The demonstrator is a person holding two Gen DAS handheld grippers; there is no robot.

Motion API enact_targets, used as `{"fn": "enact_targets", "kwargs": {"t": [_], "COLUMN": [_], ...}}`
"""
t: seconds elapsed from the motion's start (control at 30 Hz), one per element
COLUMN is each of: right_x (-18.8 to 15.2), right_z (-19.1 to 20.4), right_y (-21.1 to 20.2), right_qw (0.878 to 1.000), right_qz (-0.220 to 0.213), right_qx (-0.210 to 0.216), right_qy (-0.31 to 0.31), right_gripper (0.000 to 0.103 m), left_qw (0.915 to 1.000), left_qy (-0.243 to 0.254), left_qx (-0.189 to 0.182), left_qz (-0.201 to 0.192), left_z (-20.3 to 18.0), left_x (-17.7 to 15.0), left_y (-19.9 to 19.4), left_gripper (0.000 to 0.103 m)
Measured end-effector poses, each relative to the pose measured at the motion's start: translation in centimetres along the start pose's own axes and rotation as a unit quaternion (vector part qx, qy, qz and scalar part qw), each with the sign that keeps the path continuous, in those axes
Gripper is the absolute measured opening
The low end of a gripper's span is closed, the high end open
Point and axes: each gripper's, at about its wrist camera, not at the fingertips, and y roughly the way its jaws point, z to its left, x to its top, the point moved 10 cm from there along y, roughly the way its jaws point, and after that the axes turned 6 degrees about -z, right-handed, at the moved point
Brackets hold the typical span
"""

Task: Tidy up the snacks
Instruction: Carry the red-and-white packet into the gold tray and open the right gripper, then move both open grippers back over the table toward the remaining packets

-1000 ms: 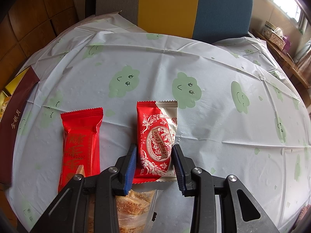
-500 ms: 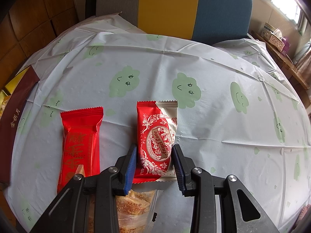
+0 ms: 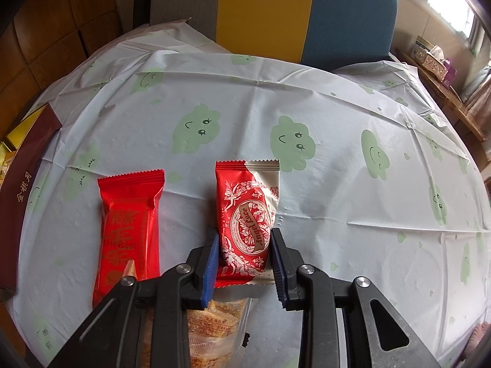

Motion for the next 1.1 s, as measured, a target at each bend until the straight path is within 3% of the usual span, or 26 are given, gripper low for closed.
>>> {"fn": "enact_targets", "kwargs": {"t": [0.1,0.27,0.43,0.67,0.9,1.1], "right_x": [0.9,3.1,3.4,1.7,-1.3,-3.7], "right_z": [0.1,3.8,13.4,27.4,35.6,37.1], "right_y": [-1.4,-5.6,-8.8,-11.3,-9.8,-8.5], "right_qw": [1.000,0.996,0.984,0.954,0.937,0.933], "right_qz": [-0.018,-0.065,-0.083,-0.065,-0.020,0.006], "right_qx": [0.003,0.054,0.148,0.266,0.303,0.297], "right_qy": [0.007,-0.003,-0.055,-0.125,-0.173,-0.202], "right_gripper": [0.031,0.031,0.031,0.031,0.034,0.043], "left_qw": [0.9999,0.9996,0.9982,0.9951,0.9935,0.9943], "left_qy": [-0.009,-0.024,-0.047,-0.078,-0.094,-0.093], "left_qx": [0.006,0.014,0.029,0.053,0.058,0.050], "left_qz": [-0.006,-0.011,-0.022,-0.029,-0.024,-0.014], "left_z": [0.9,2.4,4.6,8.2,9.9,9.5], "left_x": [0.4,0.8,1.5,1.6,0.9,0.4], "left_y": [-0.1,-0.2,-0.4,-0.7,-0.3,0.3], "left_gripper": [0.031,0.031,0.031,0.031,0.031,0.031]}}
